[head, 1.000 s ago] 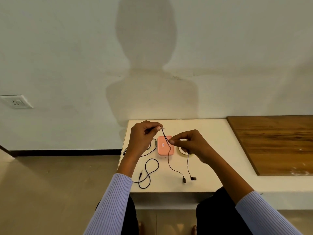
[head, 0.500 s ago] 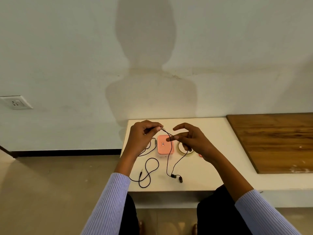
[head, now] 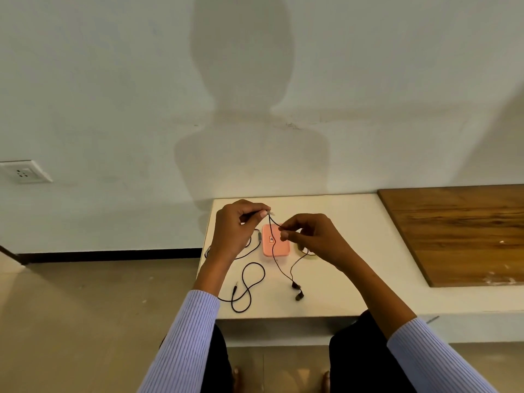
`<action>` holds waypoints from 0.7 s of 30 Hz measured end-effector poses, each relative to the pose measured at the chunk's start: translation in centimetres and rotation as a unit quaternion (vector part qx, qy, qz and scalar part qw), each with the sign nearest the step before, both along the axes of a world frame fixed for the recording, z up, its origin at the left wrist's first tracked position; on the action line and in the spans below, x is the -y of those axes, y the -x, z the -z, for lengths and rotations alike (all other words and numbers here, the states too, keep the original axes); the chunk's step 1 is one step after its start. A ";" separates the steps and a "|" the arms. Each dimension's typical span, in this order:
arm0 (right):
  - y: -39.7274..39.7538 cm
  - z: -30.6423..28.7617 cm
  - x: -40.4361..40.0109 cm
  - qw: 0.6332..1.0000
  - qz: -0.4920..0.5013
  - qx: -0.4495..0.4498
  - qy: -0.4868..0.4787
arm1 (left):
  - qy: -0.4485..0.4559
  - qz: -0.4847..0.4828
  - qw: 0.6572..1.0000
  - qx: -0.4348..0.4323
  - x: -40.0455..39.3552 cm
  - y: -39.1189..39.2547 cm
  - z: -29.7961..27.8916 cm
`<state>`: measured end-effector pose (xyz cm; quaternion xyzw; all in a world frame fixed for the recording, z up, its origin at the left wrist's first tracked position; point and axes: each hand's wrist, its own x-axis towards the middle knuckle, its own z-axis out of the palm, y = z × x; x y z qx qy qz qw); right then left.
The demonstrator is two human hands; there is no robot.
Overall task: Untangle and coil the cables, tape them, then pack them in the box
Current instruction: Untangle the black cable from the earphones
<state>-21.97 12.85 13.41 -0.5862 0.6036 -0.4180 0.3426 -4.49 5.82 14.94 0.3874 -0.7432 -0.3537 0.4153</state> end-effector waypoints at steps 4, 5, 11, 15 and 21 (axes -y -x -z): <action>-0.8 0.8 0.2 0.992 0.083 -0.080 0.044 | 0.008 -0.011 1.000 0.014 -0.2 0.3 0.2; -1.2 0.9 0.2 0.985 0.109 -0.110 0.073 | 0.010 -0.013 1.000 0.015 -0.2 0.4 0.2; -2.9 1.8 0.8 0.955 0.150 -0.182 0.179 | 0.023 -0.016 0.999 0.021 -0.4 0.9 0.3; -3.2 2.0 1.0 0.957 0.172 -0.155 0.177 | 0.027 -0.017 0.999 0.023 -0.4 1.0 0.3; -2.5 2.0 1.2 0.976 0.164 -0.054 0.132 | 0.027 -0.017 0.999 0.028 -0.4 0.9 0.3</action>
